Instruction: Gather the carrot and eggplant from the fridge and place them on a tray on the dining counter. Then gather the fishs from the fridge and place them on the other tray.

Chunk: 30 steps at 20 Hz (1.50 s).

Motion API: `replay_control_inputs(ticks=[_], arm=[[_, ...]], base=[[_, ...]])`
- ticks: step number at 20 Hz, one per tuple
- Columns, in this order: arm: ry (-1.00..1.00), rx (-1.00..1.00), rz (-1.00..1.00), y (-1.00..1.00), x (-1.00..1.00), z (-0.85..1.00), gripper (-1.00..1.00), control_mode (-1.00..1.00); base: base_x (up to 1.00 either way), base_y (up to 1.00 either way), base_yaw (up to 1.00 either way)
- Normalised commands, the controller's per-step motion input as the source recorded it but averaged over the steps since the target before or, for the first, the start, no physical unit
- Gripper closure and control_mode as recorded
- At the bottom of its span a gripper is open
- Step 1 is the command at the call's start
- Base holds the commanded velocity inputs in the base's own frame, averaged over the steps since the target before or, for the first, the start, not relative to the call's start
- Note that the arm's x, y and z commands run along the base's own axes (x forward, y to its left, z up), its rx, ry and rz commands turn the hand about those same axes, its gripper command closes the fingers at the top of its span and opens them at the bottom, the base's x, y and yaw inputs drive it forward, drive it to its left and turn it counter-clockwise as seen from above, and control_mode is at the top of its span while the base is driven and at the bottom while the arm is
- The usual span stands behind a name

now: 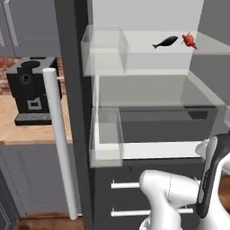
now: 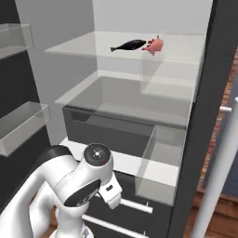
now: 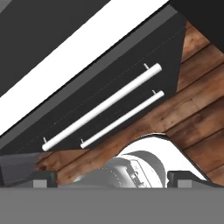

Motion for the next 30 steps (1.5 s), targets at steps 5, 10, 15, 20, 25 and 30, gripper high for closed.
replay_control_inputs(ticks=[5,10,15,20,25,30], arm=[[0.00,0.00,0.00,0.00,0.00,0.00,-1.00,1.00],[0.00,0.00,0.00,0.00,0.00,0.00,-1.00,1.00],[0.00,0.00,0.00,0.00,0.00,0.00,-1.00,1.00],[0.00,0.00,0.00,0.00,0.00,0.00,-1.00,1.00],[0.00,0.01,0.01,0.00,0.16,0.06,-1.00,-1.00],[-0.10,0.03,0.08,-0.11,0.65,0.82,-1.00,-1.00]], base=[[0.43,0.49,-0.21],[0.55,0.39,-0.07],[0.48,-0.15,0.00],[0.29,-0.31,0.00],[0.40,-0.09,0.00],[0.00,0.00,0.00]])
